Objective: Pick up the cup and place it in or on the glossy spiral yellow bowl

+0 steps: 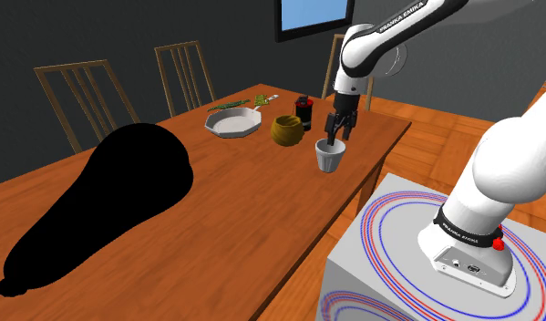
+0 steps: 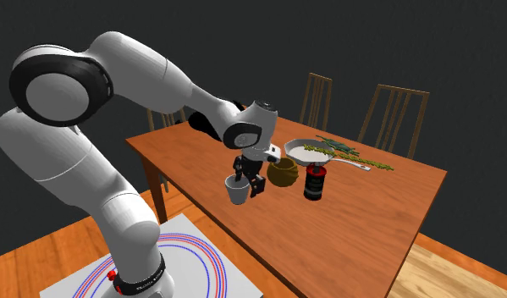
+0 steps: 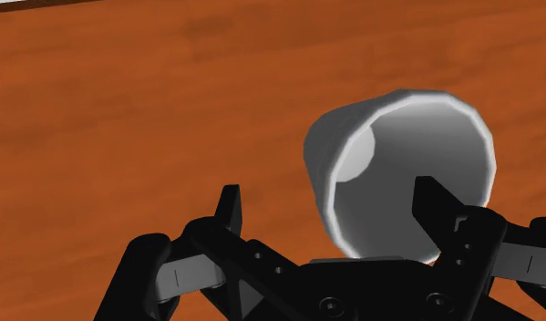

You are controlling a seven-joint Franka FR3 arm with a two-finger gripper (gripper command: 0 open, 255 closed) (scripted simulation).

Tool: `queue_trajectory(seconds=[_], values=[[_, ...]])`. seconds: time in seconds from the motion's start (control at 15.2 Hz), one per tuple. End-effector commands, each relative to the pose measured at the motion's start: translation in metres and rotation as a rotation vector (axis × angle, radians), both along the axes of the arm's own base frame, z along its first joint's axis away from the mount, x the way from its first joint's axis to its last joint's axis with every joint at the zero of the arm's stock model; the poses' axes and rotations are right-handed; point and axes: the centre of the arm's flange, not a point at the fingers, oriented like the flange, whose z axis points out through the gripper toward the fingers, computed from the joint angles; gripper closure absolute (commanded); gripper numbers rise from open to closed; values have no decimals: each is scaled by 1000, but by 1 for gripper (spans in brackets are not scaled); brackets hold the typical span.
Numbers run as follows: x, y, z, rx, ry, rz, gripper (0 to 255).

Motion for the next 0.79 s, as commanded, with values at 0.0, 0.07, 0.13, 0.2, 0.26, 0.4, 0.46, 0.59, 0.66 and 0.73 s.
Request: queue_trajectory(seconds=[0.0, 0.07, 0.13, 0.2, 0.26, 0.4, 0.46, 0.59, 0.66, 0.73], values=[[-1, 3, -10, 0, -1, 0, 0], [-1, 4, -15, 0, -1, 0, 0], [-1, 5, -18, 0, -1, 0, 0], [-1, 5, -18, 0, -1, 0, 0], [-1, 5, -18, 0, -1, 0, 0], [-1, 5, -18, 0, -1, 0, 0], [-1, 5, -18, 0, -1, 0, 0], [-1, 5, -18, 0, -1, 0, 0], [-1, 5, -18, 0, -1, 0, 0], [-1, 5, -18, 0, -1, 0, 255]])
